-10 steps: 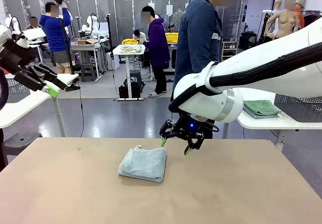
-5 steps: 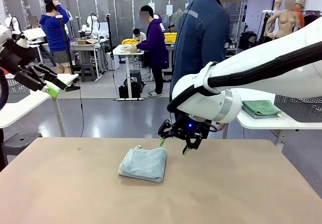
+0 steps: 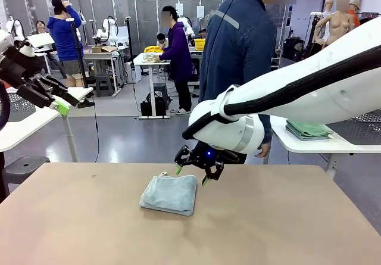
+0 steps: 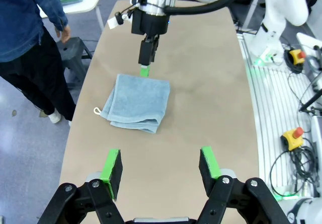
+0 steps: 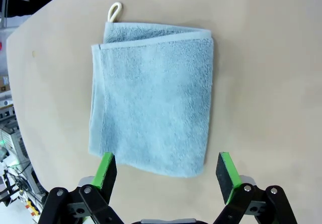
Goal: Fold the towels and place them in the basket.
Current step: Place the folded Towel with hook on the right side of the table.
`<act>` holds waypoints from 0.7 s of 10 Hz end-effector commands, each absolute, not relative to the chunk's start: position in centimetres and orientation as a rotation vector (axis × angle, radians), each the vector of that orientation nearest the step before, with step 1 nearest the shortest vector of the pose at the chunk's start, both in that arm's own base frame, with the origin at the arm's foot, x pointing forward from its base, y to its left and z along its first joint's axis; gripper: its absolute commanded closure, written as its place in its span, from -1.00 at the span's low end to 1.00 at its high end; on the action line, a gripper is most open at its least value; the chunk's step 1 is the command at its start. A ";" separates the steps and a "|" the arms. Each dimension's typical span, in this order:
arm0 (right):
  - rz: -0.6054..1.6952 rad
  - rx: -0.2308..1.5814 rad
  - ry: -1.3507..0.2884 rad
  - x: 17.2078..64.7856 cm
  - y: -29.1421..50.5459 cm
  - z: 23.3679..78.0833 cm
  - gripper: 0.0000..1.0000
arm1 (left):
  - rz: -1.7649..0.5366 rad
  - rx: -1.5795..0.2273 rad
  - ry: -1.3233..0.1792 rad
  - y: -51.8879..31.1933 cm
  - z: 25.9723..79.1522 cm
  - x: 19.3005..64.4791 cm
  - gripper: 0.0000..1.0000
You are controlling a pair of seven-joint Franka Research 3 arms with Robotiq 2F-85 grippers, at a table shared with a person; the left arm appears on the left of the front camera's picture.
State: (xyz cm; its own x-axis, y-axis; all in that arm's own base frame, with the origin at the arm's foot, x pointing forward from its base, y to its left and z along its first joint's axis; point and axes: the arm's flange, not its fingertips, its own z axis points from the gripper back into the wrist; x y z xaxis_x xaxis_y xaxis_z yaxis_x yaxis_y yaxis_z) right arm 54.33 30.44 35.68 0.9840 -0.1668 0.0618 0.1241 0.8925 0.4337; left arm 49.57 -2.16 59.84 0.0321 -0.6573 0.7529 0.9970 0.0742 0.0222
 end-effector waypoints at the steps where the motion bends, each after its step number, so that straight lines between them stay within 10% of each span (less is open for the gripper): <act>1: -0.164 0.402 -0.102 56.0 31.7 34.7 -1.00 | -1.408 -0.618 -0.709 -2.2 59.8 49.3 -0.56; 7: -0.134 0.334 -0.106 57.1 32.6 32.0 -1.00 | -1.408 -0.618 -0.709 -2.2 59.8 49.3 -0.56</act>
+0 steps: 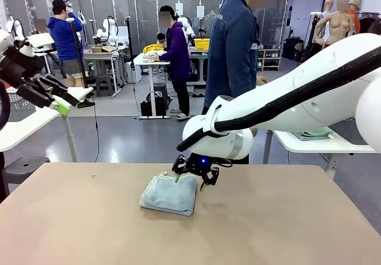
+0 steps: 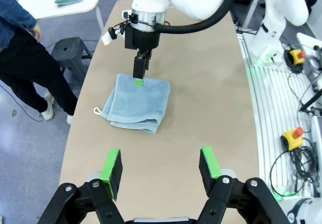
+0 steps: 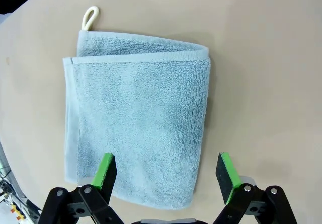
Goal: Fold the towels and place them in the basket.
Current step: Place the folded Towel with hook on the right side of the table.
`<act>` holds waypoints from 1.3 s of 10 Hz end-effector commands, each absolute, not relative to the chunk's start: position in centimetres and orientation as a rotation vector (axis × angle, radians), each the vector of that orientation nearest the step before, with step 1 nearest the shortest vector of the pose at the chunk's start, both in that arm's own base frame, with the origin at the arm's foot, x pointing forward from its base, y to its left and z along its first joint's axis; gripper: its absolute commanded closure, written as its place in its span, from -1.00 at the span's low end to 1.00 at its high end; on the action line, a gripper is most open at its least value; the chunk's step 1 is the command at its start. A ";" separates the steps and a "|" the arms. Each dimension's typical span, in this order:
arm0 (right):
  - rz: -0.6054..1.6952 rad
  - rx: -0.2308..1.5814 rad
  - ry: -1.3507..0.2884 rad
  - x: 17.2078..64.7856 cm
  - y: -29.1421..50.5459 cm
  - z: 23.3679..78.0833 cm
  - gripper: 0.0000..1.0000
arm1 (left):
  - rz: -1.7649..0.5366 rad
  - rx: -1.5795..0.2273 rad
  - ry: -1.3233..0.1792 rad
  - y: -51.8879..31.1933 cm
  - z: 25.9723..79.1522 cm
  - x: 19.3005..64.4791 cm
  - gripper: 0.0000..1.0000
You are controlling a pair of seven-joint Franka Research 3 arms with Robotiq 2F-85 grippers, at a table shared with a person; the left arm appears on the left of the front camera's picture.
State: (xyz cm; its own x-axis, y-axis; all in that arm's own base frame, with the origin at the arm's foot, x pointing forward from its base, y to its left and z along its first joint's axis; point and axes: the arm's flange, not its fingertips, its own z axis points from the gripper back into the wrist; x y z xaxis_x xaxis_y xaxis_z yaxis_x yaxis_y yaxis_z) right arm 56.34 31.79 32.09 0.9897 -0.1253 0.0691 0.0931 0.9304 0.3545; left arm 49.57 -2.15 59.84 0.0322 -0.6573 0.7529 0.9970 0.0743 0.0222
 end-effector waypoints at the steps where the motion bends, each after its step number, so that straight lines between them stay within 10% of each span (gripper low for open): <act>1: -0.139 0.324 -0.112 57.3 32.8 31.6 -1.00 | -1.408 -0.618 -0.709 -2.2 59.8 49.3 -0.56; 6: -0.137 0.306 -0.115 58.0 33.0 30.5 -1.00 | -1.408 -0.618 -0.709 -2.2 59.8 49.3 -0.56; 13: -0.158 0.286 -0.110 58.3 33.1 30.0 -0.21 | -1.408 -0.618 -0.709 -2.2 59.8 49.3 -0.56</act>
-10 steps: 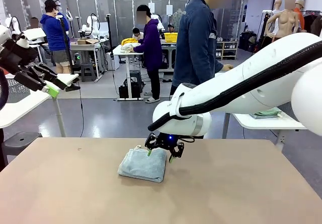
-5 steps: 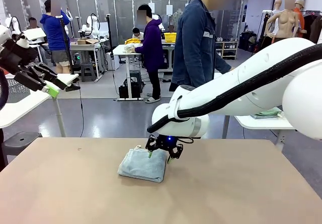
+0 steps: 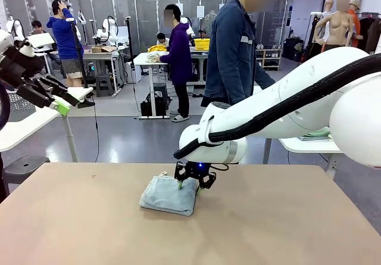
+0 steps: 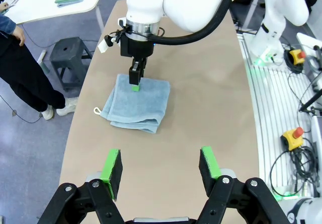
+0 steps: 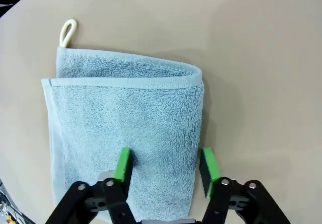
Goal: Fold the towels and place them in the basket.
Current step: Place the folded Towel with hook on the right side of the table.
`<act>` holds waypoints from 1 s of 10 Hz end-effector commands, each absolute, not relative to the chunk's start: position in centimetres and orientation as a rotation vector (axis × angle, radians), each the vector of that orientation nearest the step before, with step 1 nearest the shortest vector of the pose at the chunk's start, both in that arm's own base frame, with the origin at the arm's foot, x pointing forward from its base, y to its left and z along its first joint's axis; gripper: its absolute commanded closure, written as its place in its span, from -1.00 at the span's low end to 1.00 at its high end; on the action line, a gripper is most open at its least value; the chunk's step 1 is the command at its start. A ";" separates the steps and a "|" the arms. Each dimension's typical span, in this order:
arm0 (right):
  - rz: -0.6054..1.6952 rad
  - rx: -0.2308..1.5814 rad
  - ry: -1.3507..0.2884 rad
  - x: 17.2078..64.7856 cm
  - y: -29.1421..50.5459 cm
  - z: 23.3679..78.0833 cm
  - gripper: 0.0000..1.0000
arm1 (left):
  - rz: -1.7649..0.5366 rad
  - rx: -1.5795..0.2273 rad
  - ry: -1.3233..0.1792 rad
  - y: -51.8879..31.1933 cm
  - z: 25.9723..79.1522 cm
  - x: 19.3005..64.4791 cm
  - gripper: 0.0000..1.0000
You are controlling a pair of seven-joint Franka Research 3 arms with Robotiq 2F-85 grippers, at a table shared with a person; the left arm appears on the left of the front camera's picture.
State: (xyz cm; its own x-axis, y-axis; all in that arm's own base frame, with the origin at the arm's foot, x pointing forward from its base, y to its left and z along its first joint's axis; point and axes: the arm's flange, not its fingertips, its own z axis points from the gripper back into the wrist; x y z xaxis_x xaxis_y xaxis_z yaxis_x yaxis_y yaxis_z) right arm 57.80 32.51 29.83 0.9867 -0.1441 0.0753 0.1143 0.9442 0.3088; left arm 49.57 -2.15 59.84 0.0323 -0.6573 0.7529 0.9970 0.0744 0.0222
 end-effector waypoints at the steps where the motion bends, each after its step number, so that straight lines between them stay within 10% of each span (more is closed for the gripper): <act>1: -0.158 0.287 -0.106 58.2 33.1 30.0 0.18 | -1.408 -0.618 -0.709 -2.2 59.8 49.3 -0.56; 2: -0.158 0.286 -0.106 58.2 33.0 30.1 -0.16 | -1.408 -0.618 -0.709 -2.2 59.8 49.3 -0.56; 3: -0.155 0.287 -0.105 58.1 33.0 30.2 0.58 | -1.408 -0.618 -0.709 -2.2 59.8 49.3 -0.56; 4: -0.152 0.284 -0.107 58.0 33.0 30.3 0.24 | -1.408 -0.618 -0.709 -2.2 59.8 49.3 -0.56; 5: -0.148 0.277 -0.110 58.0 33.1 30.3 0.98 | -1.408 -0.618 -0.709 -2.2 59.8 49.3 -0.56; 6: -0.144 0.271 -0.109 58.0 33.1 30.4 0.64 | -1.408 -0.618 -0.709 -2.2 59.8 49.3 -0.56; 7: -0.140 0.269 -0.112 58.0 33.0 30.4 1.00 | -1.408 -0.618 -0.709 -2.2 59.8 49.3 -0.56; 10: -0.129 0.247 -0.134 58.1 33.0 31.1 1.00 | -1.408 -0.618 -0.709 -2.2 59.8 49.3 -0.56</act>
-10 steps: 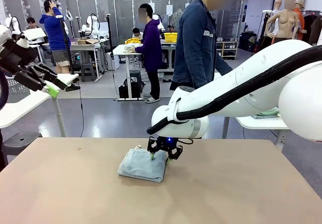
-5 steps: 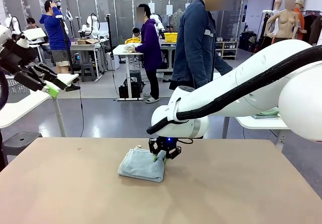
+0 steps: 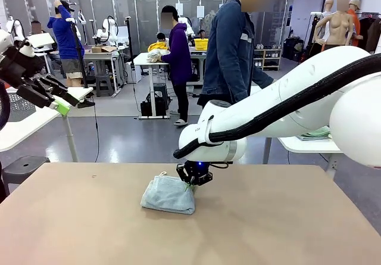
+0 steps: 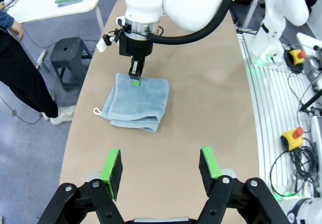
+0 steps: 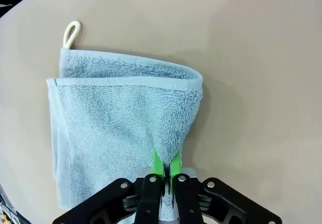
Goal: Fold the towels and place them in the basket.
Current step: Place the folded Towel with hook on the right side of the table.
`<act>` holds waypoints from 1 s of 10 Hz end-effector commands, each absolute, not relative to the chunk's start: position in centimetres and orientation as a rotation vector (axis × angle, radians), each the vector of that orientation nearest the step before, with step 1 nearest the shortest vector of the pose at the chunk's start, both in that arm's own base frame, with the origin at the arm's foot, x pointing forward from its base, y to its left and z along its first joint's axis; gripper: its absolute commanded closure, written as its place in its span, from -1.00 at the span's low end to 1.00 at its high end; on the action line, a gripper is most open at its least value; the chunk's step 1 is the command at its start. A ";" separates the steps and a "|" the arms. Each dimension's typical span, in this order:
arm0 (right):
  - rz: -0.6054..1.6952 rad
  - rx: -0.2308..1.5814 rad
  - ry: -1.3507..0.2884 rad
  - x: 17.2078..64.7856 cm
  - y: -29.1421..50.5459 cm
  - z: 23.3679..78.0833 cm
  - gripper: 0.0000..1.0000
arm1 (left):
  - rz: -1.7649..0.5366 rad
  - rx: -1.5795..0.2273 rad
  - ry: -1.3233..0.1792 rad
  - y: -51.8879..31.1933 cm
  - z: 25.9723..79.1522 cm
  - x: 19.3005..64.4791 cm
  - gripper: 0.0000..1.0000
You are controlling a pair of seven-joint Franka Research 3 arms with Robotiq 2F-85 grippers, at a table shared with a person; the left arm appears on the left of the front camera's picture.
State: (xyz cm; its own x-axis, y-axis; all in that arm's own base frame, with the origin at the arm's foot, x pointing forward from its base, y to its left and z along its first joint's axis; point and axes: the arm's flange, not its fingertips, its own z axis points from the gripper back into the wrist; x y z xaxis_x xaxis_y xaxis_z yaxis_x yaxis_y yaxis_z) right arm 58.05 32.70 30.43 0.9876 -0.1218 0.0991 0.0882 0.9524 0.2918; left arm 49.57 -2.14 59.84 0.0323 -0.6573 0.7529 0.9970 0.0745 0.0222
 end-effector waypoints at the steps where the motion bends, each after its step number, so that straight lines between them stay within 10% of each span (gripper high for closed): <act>1: -0.136 0.246 -0.092 58.1 33.2 31.6 1.00 | -1.408 -0.618 -0.709 -2.2 59.8 49.3 -0.56; 10: -0.109 0.277 -0.141 59.4 30.5 30.2 0.89 | -1.408 -0.618 -0.709 -2.2 59.8 49.3 -0.56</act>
